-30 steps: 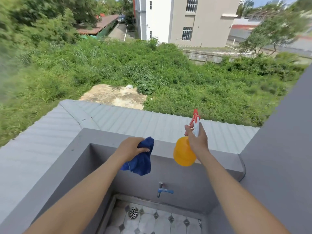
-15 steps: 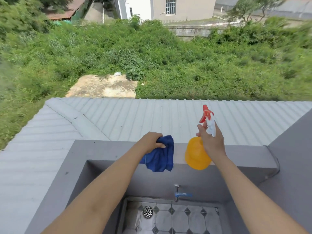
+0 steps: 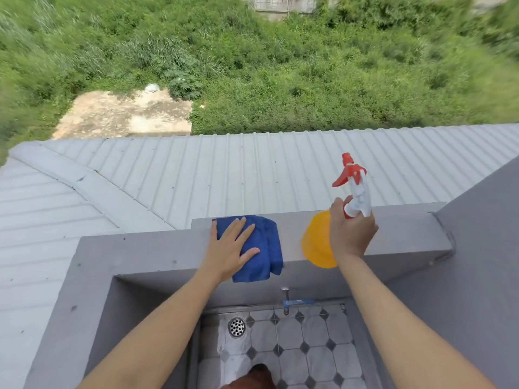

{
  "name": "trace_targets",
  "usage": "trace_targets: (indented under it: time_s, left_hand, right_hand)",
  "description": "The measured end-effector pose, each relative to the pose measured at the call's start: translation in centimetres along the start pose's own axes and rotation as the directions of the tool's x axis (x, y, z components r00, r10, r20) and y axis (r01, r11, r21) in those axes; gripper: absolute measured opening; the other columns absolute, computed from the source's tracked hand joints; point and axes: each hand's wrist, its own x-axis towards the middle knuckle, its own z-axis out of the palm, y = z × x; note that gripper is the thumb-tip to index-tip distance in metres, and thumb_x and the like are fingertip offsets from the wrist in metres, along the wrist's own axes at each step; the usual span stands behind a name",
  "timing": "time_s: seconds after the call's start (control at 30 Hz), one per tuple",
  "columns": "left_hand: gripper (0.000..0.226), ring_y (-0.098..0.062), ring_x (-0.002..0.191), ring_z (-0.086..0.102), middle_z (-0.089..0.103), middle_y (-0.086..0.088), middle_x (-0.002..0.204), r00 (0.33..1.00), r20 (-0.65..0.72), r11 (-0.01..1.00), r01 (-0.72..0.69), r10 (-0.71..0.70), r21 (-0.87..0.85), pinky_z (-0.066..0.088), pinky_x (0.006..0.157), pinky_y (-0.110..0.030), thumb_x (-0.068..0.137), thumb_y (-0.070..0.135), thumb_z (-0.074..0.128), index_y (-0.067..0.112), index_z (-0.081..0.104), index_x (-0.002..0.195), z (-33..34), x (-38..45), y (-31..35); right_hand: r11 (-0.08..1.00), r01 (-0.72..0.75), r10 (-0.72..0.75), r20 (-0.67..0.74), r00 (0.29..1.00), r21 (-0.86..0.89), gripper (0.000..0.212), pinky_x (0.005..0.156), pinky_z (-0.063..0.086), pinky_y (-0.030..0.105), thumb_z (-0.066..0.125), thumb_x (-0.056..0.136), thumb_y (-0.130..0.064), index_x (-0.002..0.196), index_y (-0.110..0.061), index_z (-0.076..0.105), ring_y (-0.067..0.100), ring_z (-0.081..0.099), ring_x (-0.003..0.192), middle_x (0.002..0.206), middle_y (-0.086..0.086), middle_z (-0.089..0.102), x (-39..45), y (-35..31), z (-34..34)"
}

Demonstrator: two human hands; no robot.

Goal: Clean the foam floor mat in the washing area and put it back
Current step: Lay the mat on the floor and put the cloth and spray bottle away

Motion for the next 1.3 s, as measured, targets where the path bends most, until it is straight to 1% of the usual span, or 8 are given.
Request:
trace_targets:
  time_s: [0.13,0.27,0.43,0.6,0.73,0.8,1.0,1.3]
  left_hand:
    - [0.08,-0.019,0.148,0.005,0.008,-0.001,0.16,0.993,0.119,0.998,-0.003,-0.006,0.068,-0.008,0.112,-0.06,0.087,0.072,0.003,0.026,0.008,0.152,-0.2,-0.3,-1.3]
    - [0.072,-0.024,0.148,0.006,0.011,-0.007,0.16,1.0,0.019,0.999,0.025,-0.025,0.021,-0.011,0.112,-0.056,0.092,0.053,0.02,0.012,0.016,0.151,-0.7,0.5,1.2]
    - [0.075,-0.024,0.147,0.008,0.01,-0.005,0.16,0.996,0.053,0.997,0.072,-0.074,0.035,0.003,0.117,-0.052,0.091,0.059,0.008,0.016,0.013,0.152,0.5,0.9,1.5]
    - [0.08,-0.023,0.148,0.004,0.006,-0.004,0.161,0.99,0.104,0.995,0.089,-0.094,0.051,0.0,0.118,-0.05,0.087,0.062,0.0,0.017,0.008,0.153,0.1,0.9,1.8]
    - [0.076,-0.024,0.148,-0.004,-0.004,-0.004,0.161,0.971,0.196,0.99,0.13,-0.139,0.058,-0.002,0.118,-0.049,0.091,0.061,0.005,0.017,-0.002,0.153,-1.2,1.0,2.4]
    - [0.073,-0.025,0.147,-0.005,-0.005,-0.005,0.161,0.963,0.199,0.983,0.174,-0.182,0.058,-0.001,0.119,-0.048,0.096,0.058,0.015,0.016,-0.003,0.152,-2.1,0.5,3.1]
    - [0.076,-0.027,0.147,-0.003,-0.007,-0.008,0.16,0.946,0.167,0.96,0.278,-0.279,0.03,0.005,0.119,-0.046,0.095,0.059,0.02,0.014,-0.006,0.152,-5.2,-1.1,5.7]
    - [0.079,-0.027,0.148,-0.002,-0.007,-0.009,0.16,0.934,0.128,0.94,0.34,-0.334,-0.025,0.009,0.118,-0.043,0.095,0.058,0.025,0.013,-0.007,0.152,-7.9,-2.8,7.5]
  right_hand:
    - [0.998,0.053,-0.054,-0.015,0.998,-0.042,0.013,0.053,0.034,0.001,0.062,0.085,-0.016,0.08,-0.004,0.064,0.003,0.053,0.053,0.059,0.005,0.058,0.4,0.7,0.2]
    - [0.995,0.081,-0.083,-0.044,0.996,-0.051,0.026,0.055,0.033,0.0,0.061,0.087,-0.026,0.081,-0.001,0.065,0.012,0.046,0.051,0.059,0.004,0.058,0.5,0.9,0.5]
    - [0.993,0.113,-0.116,-0.065,0.991,-0.041,0.031,0.051,0.033,0.003,0.061,0.088,-0.031,0.08,-0.002,0.062,0.006,0.052,0.053,0.053,-0.006,0.049,0.6,1.1,0.7]
    - [0.994,0.093,-0.093,-0.004,0.996,-0.059,0.03,0.049,0.033,0.003,0.062,0.09,-0.031,0.08,-0.003,0.06,-0.003,0.054,0.054,0.054,-0.008,0.047,0.5,1.4,0.5]
    - [0.998,0.029,-0.022,0.123,0.992,-0.054,0.036,0.051,0.036,0.002,0.065,0.091,-0.035,0.104,-0.003,0.058,0.004,0.054,0.06,0.069,-0.009,0.051,0.0,0.6,-0.7]
    - [0.997,0.005,0.013,0.225,0.974,-0.082,0.042,0.064,0.042,0.006,0.066,0.089,-0.04,0.114,-0.01,0.052,0.012,0.054,0.077,0.083,-0.006,0.053,-0.3,0.7,-1.8]
    - [0.961,0.05,0.097,0.501,0.86,-0.272,0.086,0.11,0.036,0.05,0.064,0.085,-0.055,0.151,-0.022,0.021,0.024,0.036,0.136,0.149,0.001,0.034,-1.1,3.9,-4.1]
    - [0.97,0.067,0.073,0.54,0.839,-0.235,0.083,0.11,0.034,0.047,0.063,0.089,-0.049,0.152,-0.018,0.019,0.026,0.03,0.14,0.153,0.005,0.029,0.0,2.4,-3.1]
